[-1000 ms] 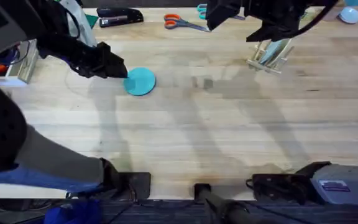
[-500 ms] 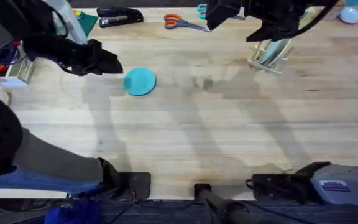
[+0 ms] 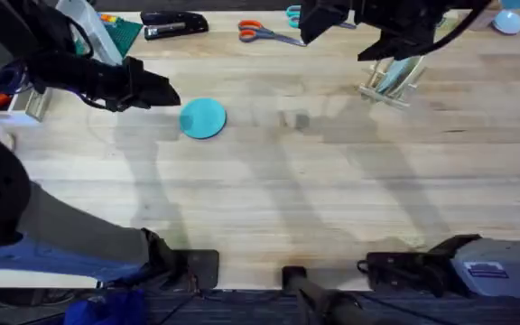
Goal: Pick up the plates from the table one by one and place each into a slot on the dish rack.
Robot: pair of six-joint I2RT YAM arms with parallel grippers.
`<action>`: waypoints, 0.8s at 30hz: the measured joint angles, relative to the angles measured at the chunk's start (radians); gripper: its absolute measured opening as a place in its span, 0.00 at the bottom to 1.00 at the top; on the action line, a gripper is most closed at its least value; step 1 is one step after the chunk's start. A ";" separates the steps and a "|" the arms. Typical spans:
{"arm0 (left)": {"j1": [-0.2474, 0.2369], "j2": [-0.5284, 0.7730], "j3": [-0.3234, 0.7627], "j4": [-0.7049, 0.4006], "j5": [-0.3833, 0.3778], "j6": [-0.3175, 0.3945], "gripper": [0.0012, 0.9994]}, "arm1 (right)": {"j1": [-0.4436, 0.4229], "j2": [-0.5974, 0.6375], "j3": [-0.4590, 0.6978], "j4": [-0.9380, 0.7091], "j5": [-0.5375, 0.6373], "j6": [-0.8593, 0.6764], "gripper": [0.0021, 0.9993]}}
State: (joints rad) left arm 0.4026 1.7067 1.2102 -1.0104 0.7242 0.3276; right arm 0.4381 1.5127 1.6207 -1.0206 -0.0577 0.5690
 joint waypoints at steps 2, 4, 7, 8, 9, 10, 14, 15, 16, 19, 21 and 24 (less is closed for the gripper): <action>0.000 0.022 0.000 -0.015 0.013 0.010 0.04 | 0.000 0.000 0.000 0.000 0.000 0.000 0.99; 0.000 0.051 0.000 -0.034 0.025 0.022 0.04 | 0.000 0.000 0.000 0.000 0.000 0.000 0.99; 0.000 0.103 0.000 -0.044 0.038 0.040 0.04 | 0.000 0.000 0.000 0.000 0.000 0.000 0.99; 0.000 0.116 0.000 -0.044 0.040 0.043 0.04 | 0.000 0.000 0.000 0.000 0.000 0.000 0.99; 0.000 0.125 0.000 -0.043 0.040 0.045 0.04 | 0.000 0.000 0.000 0.000 0.000 0.000 0.99; 0.000 0.130 0.000 -0.040 0.040 0.048 0.04 | 0.000 0.000 0.000 0.000 0.000 0.000 1.00; 0.000 0.131 0.000 -0.020 0.043 0.055 0.04 | 0.000 0.000 0.000 0.000 0.000 0.000 0.99; 0.000 0.131 0.000 -0.017 0.043 0.056 0.04 | 0.000 0.000 0.000 0.000 0.000 0.000 0.99; 0.000 0.131 0.000 -0.013 0.043 0.057 0.04 | 0.000 0.000 0.000 0.000 0.000 0.000 0.99; 0.000 0.131 0.000 -0.006 0.043 0.059 0.04 | 0.000 0.000 0.000 0.000 0.000 0.000 0.99; 0.000 0.131 0.000 0.001 0.043 0.059 0.04 | 0.000 0.000 0.000 0.000 0.000 0.000 0.99; 0.000 0.131 0.000 0.022 0.043 0.059 0.04 | 0.000 0.000 0.000 0.000 0.000 0.000 1.00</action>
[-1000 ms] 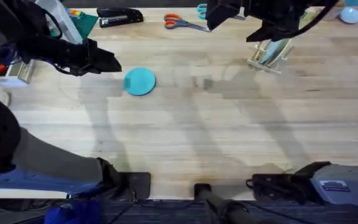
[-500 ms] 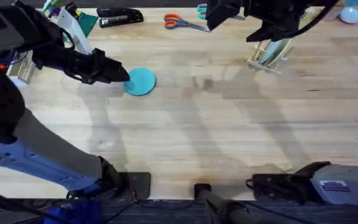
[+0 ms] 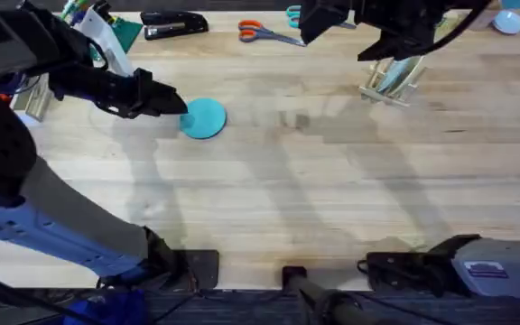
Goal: Pick up the plates from the table one by one and place each into a slot on the dish rack.
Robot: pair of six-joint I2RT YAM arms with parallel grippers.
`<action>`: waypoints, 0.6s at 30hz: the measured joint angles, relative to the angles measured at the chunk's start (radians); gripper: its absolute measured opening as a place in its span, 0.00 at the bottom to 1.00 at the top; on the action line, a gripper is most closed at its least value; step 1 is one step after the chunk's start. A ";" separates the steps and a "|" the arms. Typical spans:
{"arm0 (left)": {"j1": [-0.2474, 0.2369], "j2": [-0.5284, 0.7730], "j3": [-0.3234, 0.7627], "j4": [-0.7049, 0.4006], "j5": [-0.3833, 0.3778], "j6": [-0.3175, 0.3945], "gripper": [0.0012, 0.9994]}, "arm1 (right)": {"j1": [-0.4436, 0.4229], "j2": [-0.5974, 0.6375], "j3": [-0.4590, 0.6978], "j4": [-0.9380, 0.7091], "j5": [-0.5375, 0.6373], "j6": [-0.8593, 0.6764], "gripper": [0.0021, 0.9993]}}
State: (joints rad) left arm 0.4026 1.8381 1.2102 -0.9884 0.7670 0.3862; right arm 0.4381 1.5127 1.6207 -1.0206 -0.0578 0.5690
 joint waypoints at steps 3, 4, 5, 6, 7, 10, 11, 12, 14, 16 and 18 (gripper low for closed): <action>0.000 0.000 0.000 0.014 0.000 0.000 0.04 | 0.000 0.000 0.000 0.000 0.000 0.000 1.00; 0.000 0.000 0.000 0.016 0.000 0.000 0.04 | 0.000 0.000 0.000 0.000 0.000 0.000 1.00; 0.000 0.000 0.000 0.017 0.000 0.000 0.04 | 0.000 0.000 0.000 0.000 0.000 0.000 1.00; 0.000 0.000 0.000 0.017 -0.001 0.000 0.04 | 0.000 0.000 0.000 0.000 0.000 0.000 1.00; 0.000 0.000 0.000 0.017 -0.002 0.000 0.04 | 0.000 0.000 0.000 0.000 0.000 0.000 0.99; 0.000 0.000 0.000 0.018 -0.004 0.000 0.04 | 0.000 0.000 0.000 0.000 0.000 0.000 1.00; 0.000 0.000 0.000 0.021 -0.005 0.000 0.04 | 0.000 0.000 0.000 0.000 0.000 0.000 1.00; 0.000 0.000 0.000 0.025 -0.005 0.000 0.04 | 0.000 0.000 0.000 0.000 0.000 0.000 1.00; 0.000 0.000 0.000 0.033 -0.005 0.000 0.04 | 0.000 0.000 0.000 0.000 0.000 0.000 1.00; 0.000 0.000 0.000 0.036 -0.005 -0.001 0.04 | 0.000 0.000 0.000 0.000 0.000 0.000 1.00; 0.001 0.000 0.000 0.037 -0.005 -0.001 0.04 | 0.000 0.000 0.000 0.000 0.000 0.000 1.00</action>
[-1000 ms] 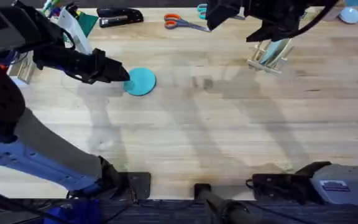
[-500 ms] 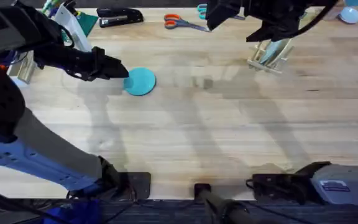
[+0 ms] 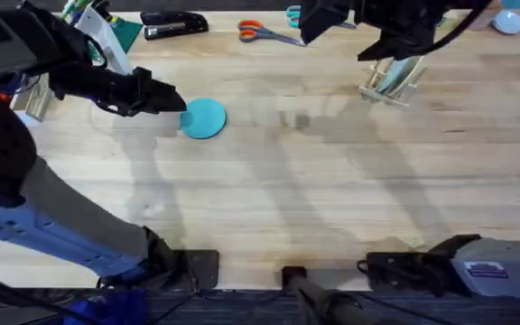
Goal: Pick up the plates from the table one by one and place each into a slot on the dish rack.
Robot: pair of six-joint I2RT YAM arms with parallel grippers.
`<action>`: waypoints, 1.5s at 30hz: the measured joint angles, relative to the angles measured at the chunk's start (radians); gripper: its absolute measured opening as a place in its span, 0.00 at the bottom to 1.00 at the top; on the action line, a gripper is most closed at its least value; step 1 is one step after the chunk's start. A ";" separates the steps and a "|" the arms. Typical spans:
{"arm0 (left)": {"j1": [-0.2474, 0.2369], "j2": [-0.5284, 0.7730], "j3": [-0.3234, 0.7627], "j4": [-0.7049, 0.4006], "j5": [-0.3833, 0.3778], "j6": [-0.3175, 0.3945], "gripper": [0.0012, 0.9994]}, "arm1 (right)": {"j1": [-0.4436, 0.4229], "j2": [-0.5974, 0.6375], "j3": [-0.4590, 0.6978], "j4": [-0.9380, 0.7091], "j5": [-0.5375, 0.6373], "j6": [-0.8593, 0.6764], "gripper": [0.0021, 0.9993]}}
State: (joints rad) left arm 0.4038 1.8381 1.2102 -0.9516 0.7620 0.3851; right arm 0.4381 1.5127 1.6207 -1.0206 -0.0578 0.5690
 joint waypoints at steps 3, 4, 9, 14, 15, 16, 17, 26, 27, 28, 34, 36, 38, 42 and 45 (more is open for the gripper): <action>0.000 0.001 0.000 0.002 0.000 0.000 0.04 | 0.000 0.000 0.000 0.000 0.000 0.000 0.99; 0.000 0.003 0.000 0.003 0.000 0.000 0.04 | 0.000 0.000 0.000 0.000 0.000 0.000 1.00; 0.000 0.053 0.000 0.027 -0.009 -0.001 0.04 | 0.000 0.000 0.000 0.000 0.000 0.000 1.00; 0.007 0.119 0.000 0.048 -0.019 -0.007 0.04 | 0.000 0.000 0.000 0.000 0.000 0.000 1.00; 0.011 0.125 0.000 0.048 -0.011 -0.008 0.04 | 0.000 0.000 0.000 0.000 0.000 0.000 1.00; 0.014 0.129 0.000 0.048 -0.003 -0.009 0.04 | 0.000 0.000 0.000 0.000 0.000 0.000 1.00; 0.016 0.134 0.000 0.048 0.007 -0.011 0.04 | 0.000 0.000 0.000 0.000 0.000 0.000 1.00; 0.022 0.185 0.017 0.051 0.079 -0.020 0.04 | 0.000 0.000 0.000 0.000 0.000 0.000 0.99; 0.022 0.185 0.017 0.051 0.080 -0.020 0.04 | 0.000 0.000 0.000 0.000 0.000 0.000 0.99; 0.022 0.185 0.017 0.051 0.080 -0.022 0.04 | 0.000 0.000 0.000 0.000 0.000 0.000 1.00; 0.022 0.185 0.018 0.051 0.078 -0.028 0.04 | 0.000 0.000 0.000 0.000 0.000 0.000 1.00; 0.022 0.185 0.018 0.051 0.078 -0.030 0.04 | 0.000 0.000 0.000 0.000 -0.003 0.000 1.00; 0.022 0.185 0.018 0.051 0.077 -0.030 0.04 | 0.000 0.000 0.000 0.000 -0.011 0.000 1.00; 0.022 0.185 0.018 0.051 0.076 -0.033 0.04 | 0.000 0.006 0.000 0.003 -0.040 0.000 1.00; 0.021 0.185 0.018 0.053 0.076 -0.034 0.04 | 0.003 0.030 0.000 0.024 -0.072 0.000 1.00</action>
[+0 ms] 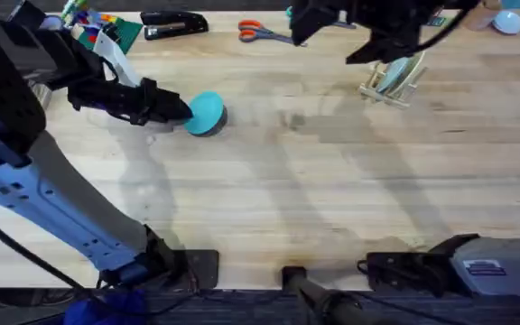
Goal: Pick up the plates from the table one by one and place each into a slot on the dish rack.
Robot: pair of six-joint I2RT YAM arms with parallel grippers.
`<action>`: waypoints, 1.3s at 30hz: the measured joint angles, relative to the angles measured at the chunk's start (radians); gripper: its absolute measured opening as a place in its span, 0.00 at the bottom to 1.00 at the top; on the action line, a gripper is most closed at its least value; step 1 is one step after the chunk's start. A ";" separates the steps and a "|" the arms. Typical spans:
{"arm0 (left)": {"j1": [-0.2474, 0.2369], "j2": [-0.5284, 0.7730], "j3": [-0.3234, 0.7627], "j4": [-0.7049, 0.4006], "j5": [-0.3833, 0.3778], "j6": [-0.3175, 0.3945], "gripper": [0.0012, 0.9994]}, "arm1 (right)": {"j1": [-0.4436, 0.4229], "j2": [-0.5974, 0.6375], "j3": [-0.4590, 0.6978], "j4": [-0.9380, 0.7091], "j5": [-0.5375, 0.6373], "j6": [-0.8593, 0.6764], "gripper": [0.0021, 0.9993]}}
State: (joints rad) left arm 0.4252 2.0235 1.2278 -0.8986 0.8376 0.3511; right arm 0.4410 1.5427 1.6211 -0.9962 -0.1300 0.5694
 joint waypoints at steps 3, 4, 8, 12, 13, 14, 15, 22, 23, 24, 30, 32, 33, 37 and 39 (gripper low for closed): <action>0.000 0.000 0.000 0.002 0.000 0.000 0.04 | 0.013 0.040 0.000 0.029 -0.024 0.000 1.00; 0.000 0.000 0.000 0.002 0.000 0.000 0.04 | 0.019 0.053 0.000 0.036 -0.028 0.000 1.00; 0.000 0.000 0.000 0.002 0.000 0.000 0.04 | 0.048 0.099 0.000 0.075 -0.042 0.001 1.00; 0.000 0.000 0.000 0.002 0.000 0.000 0.04 | 0.081 0.134 0.000 0.110 -0.048 0.003 0.99; 0.000 0.000 0.000 0.002 0.000 0.000 0.04 | 0.089 0.143 0.000 0.120 -0.050 0.003 0.99; 0.000 0.000 0.000 0.002 0.000 0.000 0.04 | 0.097 0.152 0.000 0.131 -0.050 0.003 0.99; 0.000 0.000 0.000 0.002 0.000 0.000 0.04 | 0.105 0.163 0.000 0.142 -0.051 0.003 0.99; 0.000 0.000 0.000 0.005 0.000 0.000 0.04 | 0.142 0.225 0.000 0.190 -0.051 0.003 0.99; 0.000 0.000 0.000 0.005 0.000 0.000 0.04 | 0.146 0.233 0.000 0.191 -0.051 0.003 0.99; 0.000 0.000 0.000 0.005 0.000 0.000 0.04 | 0.148 0.242 0.000 0.192 -0.051 0.003 0.99; 0.000 0.000 0.000 0.005 0.000 0.000 0.04 | 0.155 0.289 0.000 0.216 -0.052 0.015 0.99; 0.000 0.000 0.000 0.005 0.000 0.000 0.04 | 0.155 0.303 0.000 0.232 -0.061 0.023 0.99; 0.000 0.000 0.000 0.005 0.000 0.000 0.04 | 0.155 0.311 0.000 0.243 -0.070 0.027 0.99; 0.000 0.000 0.000 0.005 0.000 0.000 0.04 | 0.161 0.343 0.000 0.275 -0.101 0.033 0.99; 0.000 0.000 0.000 0.005 0.000 0.000 0.04 | 0.166 0.356 0.000 0.284 -0.109 0.034 0.99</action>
State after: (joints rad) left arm 0.4252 2.0235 1.2278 -0.8932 0.8371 0.3508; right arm 0.6068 1.8989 1.6211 -0.7119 -0.2395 0.6033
